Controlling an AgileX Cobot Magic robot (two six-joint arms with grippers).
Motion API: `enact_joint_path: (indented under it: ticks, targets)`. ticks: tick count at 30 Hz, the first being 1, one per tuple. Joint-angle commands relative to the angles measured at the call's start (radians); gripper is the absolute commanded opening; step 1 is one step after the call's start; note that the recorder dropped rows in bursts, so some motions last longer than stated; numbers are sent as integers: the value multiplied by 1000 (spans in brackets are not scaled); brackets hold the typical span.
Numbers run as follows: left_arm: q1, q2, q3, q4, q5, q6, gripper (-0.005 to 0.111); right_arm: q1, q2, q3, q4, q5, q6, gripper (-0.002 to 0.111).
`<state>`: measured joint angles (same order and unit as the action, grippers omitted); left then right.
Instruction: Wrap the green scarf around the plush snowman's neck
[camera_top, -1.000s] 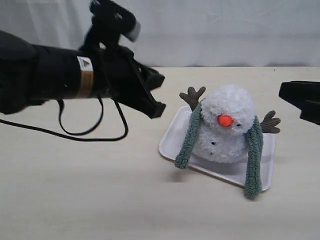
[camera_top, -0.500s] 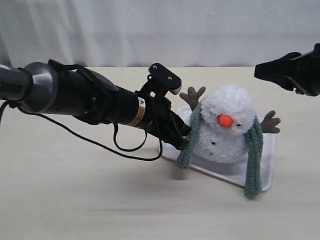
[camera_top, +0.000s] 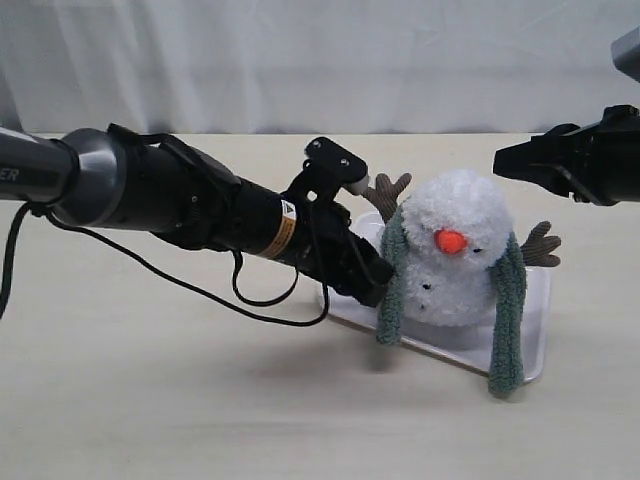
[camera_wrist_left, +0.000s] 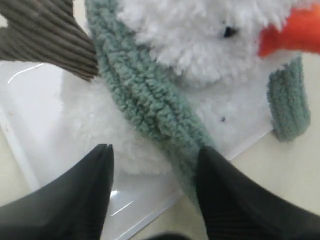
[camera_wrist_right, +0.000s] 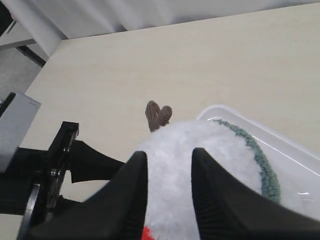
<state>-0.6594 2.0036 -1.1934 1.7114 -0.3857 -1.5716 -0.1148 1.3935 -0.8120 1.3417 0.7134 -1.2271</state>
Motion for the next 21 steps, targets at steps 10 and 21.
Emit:
enact_joint_path:
  ticks: [10, 21]
  targets:
    - [-19, 29, -5, -30, -10, -86, 57, 2, 2, -2, 0, 60, -14, 30]
    - [-71, 50, -6, 4, 19, -70, 6, 2, 2, 0, -4, 58, -16, 30]
